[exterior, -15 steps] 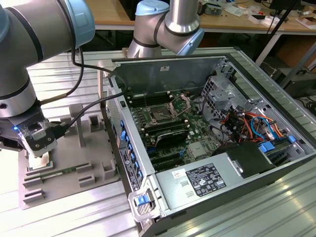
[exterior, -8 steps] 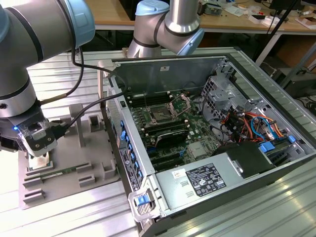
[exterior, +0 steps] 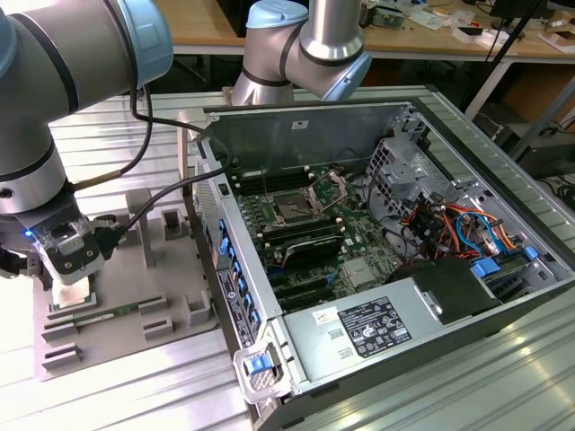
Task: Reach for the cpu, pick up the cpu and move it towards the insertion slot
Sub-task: 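Pick up the cpu and move it towards the insertion slot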
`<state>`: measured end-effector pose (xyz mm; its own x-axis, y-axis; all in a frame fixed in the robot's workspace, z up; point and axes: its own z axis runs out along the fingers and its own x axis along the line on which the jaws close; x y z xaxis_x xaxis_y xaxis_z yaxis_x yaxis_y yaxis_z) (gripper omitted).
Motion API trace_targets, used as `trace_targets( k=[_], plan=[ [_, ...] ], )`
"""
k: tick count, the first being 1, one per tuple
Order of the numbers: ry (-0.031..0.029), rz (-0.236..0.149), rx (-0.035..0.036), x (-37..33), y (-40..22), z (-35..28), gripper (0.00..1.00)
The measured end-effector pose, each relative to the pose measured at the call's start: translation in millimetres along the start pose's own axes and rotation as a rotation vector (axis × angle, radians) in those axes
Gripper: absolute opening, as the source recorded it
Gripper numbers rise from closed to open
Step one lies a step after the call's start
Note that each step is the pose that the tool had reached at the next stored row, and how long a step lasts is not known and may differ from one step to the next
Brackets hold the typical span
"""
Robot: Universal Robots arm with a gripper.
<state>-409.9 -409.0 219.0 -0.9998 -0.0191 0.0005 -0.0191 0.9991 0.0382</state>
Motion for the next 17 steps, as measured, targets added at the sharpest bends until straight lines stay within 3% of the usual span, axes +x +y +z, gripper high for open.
trace_targets(
  k=[14,15,17],
  plan=[
    [0.0001,0.000,0.0000,0.0,0.0,0.1,0.55],
    [0.0001,0.000,0.0000,0.0,0.0,0.1,0.62],
    [0.0001,0.000,0.0000,0.0,0.0,0.2,0.62]
  ],
)
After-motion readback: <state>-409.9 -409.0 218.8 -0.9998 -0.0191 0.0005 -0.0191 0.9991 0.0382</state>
